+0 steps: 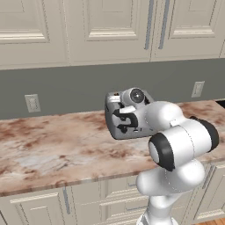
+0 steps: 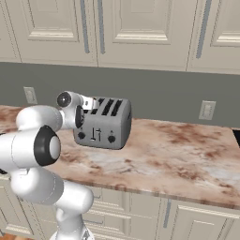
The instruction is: Start the toaster. Once the lever pops up, take the bread to the plate on the dining counter.
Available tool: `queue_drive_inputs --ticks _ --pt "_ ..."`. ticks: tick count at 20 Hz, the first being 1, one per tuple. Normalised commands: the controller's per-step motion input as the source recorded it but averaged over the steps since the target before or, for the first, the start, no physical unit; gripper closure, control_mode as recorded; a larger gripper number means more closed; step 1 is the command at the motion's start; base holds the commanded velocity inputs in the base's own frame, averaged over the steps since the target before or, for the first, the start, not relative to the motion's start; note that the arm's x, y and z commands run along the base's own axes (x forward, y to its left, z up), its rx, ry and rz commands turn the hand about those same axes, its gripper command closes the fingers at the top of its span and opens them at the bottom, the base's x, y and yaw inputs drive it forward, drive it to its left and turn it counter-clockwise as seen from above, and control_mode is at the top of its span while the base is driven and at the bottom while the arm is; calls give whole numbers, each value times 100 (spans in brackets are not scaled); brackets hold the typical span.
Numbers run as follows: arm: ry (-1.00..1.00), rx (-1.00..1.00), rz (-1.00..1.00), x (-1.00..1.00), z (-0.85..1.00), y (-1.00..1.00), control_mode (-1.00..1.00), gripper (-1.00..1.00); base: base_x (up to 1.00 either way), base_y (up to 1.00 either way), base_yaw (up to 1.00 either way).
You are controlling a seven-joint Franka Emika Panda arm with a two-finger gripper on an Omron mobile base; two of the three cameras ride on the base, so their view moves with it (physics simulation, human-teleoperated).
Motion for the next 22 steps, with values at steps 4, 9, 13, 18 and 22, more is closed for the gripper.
queue_drive_inputs --ticks 4,9,13,18,22 --pt "1 0 0 1 0 0 -100 -100 0 0 0" --pt "6 0 0 0 0 0 -100 -100 0 0 0" --pt "3 0 0 0 0 0 -100 -100 0 0 0" --pt "0 0 0 0 0 0 -100 -100 0 0 0" --pt "0 0 0 0 0 0 -100 -100 0 0 0"
